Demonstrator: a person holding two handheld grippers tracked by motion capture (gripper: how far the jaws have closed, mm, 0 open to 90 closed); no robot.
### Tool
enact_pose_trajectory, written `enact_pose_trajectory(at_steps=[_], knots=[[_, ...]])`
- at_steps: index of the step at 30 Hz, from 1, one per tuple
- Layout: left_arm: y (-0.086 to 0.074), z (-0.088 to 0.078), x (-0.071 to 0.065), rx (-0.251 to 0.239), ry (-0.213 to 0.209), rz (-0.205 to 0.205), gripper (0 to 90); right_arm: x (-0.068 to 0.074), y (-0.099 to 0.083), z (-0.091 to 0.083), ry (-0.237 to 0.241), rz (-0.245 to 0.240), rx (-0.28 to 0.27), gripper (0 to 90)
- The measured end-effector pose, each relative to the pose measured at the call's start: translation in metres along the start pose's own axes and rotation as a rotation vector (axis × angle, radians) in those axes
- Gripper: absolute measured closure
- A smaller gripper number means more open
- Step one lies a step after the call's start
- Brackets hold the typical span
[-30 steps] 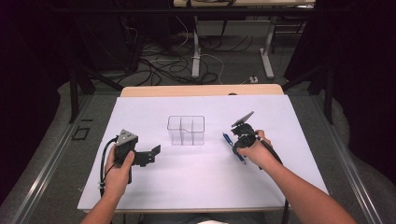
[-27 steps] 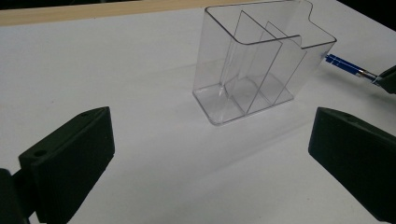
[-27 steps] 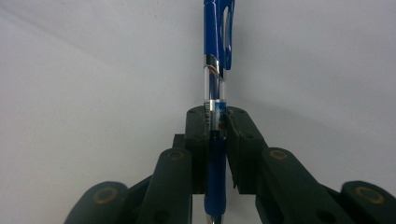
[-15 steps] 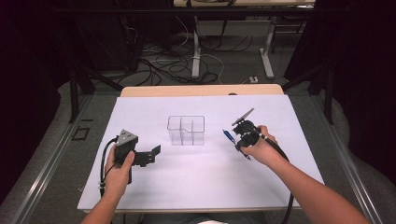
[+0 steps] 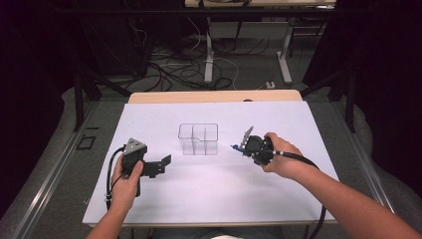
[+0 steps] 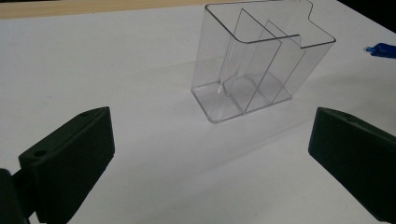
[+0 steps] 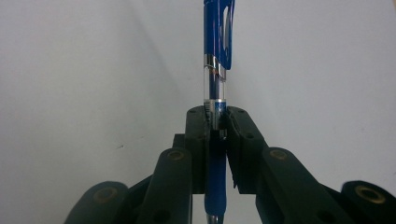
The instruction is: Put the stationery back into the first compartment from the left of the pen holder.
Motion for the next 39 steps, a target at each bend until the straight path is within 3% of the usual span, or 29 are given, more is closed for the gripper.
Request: enact_pose_trajectory(at_steps=[6,8,9,17,24,27,31,36,39], knots=[[0.000,0.001,-0.001,0.005,-0.001,-0.003,0.3,0.013,0.007,-0.009,-0.025,-0.241,-0.001,79.8],[0.001,0.001,-0.001,0.006,0.002,0.010,0.3,0.015,0.009,-0.010,-0.038,-0.328,-0.037,79.8],[0.001,0.001,-0.002,0.003,0.000,0.004,0.3,0.017,0.010,-0.013,-0.042,-0.358,-0.023,79.7],[0.002,0.002,-0.002,-0.004,0.009,-0.022,0.3,0.033,0.014,-0.021,-0.146,-0.627,-0.107,79.7],[0.006,0.002,-0.002,-0.006,0.015,-0.045,0.3,0.049,0.011,-0.024,-0.263,-0.929,-0.124,79.7],[0.008,0.001,-0.002,-0.020,0.035,-0.054,0.3,0.054,0.008,-0.024,-0.293,-1.023,-0.147,79.7],[0.011,-0.002,-0.002,-0.034,0.019,-0.055,0.3,0.060,0.007,-0.025,-0.338,-1.172,-0.156,79.7],[0.011,-0.001,-0.004,-0.028,0.008,-0.032,1.9,0.062,0.006,-0.024,-0.380,-1.323,-0.161,79.7],[0.013,0.000,-0.005,-0.026,0.006,-0.015,3.9,0.062,0.005,-0.023,-0.391,-1.337,-0.153,79.7]])
Point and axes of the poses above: each handheld gripper's, and its own axes: z roughly forward along the jaws, y roughly out of its top, x roughly to its left, the point moved 1 cm from there along z, roughly forward along the jaws, and after that the axes turned 12 degrees about -x, right-handed, at the moved point
